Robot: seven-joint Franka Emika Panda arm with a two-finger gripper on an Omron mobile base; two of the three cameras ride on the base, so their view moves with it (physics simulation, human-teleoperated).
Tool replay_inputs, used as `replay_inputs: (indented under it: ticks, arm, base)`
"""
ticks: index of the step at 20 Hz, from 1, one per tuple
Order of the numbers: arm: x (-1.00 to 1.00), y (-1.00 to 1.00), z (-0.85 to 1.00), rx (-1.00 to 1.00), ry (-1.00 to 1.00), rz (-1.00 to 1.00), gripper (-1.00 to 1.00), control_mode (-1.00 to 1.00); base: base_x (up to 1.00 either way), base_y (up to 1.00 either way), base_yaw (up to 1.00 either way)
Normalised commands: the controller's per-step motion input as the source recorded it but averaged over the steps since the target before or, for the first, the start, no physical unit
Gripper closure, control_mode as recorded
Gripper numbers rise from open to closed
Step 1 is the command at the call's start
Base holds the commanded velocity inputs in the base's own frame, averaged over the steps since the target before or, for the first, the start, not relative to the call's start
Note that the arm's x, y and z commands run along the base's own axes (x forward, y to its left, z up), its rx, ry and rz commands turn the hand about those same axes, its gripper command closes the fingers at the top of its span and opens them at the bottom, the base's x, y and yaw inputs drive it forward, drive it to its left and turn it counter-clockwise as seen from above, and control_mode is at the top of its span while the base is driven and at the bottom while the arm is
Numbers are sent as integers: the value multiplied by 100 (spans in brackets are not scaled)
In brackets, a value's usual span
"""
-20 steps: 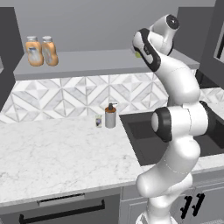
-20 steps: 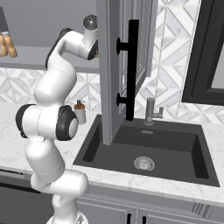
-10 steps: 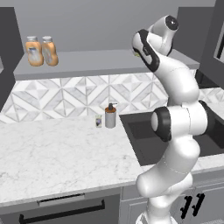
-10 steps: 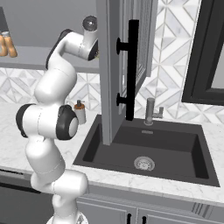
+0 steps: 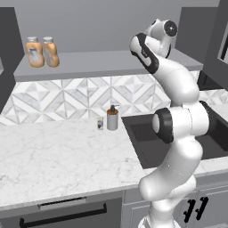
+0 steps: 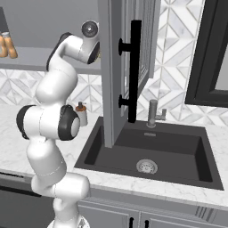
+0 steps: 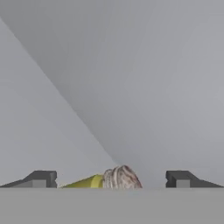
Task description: Put the shaker and condiment bottle from the counter next to their counterparts in the cabinet.
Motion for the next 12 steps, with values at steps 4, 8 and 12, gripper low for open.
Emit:
replay_inputs:
  ticks: [4,8,12]
  arm:
    - [-35,0,22,-10,-16,6,-100,-100]
    - [-40,0,9,-13,-20,7,-100,-100]
    - [-34,0,0,-14,-19,6,-100,-100]
  base:
    - [0,0,0]
    - [0,0,0]
    - [0,0,0]
